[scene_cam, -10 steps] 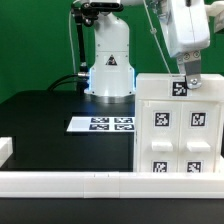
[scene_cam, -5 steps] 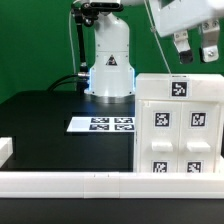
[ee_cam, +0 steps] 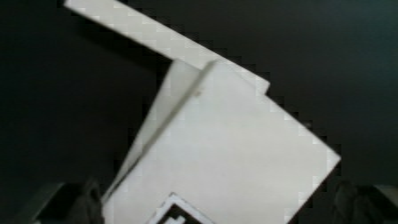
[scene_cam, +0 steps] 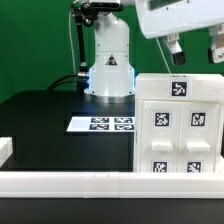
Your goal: Assemble cabinet
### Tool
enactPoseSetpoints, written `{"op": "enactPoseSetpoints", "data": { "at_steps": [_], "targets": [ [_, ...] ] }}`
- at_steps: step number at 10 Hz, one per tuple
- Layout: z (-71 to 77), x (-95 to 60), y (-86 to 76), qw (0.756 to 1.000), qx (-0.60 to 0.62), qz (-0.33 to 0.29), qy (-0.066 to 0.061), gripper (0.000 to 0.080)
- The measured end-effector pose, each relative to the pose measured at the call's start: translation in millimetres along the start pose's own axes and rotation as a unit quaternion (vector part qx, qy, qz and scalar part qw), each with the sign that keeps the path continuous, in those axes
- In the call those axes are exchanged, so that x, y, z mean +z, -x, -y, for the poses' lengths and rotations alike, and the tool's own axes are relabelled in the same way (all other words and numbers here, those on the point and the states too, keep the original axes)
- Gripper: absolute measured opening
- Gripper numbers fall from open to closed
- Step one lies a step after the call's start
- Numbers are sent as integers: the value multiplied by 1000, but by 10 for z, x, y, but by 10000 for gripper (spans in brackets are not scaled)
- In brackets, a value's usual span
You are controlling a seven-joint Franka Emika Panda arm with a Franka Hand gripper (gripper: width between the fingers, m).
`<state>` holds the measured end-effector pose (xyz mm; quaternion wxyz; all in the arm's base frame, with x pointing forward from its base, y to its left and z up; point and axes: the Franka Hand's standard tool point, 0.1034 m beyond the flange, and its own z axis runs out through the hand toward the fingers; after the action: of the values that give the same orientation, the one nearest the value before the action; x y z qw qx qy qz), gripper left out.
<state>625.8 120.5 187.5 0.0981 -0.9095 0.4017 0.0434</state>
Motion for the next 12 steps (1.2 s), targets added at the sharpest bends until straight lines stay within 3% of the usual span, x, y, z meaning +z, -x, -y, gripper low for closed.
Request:
{"op": "enactPoseSetpoints", "data": {
  "at_steps": [1,2,5,6,8,10,12],
  "targets": [
    [25,-2,16,997,-76,7,20,649],
    [72,14,50,992,-122,10,28,649],
    [66,17,34,975,-222,11,26,649],
    [46,12,30,959,-280,14,33,649],
    [81,-39,33,889,-453,14,73,649],
    [65,-4,65,806,-585,46,80,649],
    [62,5,40,770,-632,48,77,649]
  ]
}}
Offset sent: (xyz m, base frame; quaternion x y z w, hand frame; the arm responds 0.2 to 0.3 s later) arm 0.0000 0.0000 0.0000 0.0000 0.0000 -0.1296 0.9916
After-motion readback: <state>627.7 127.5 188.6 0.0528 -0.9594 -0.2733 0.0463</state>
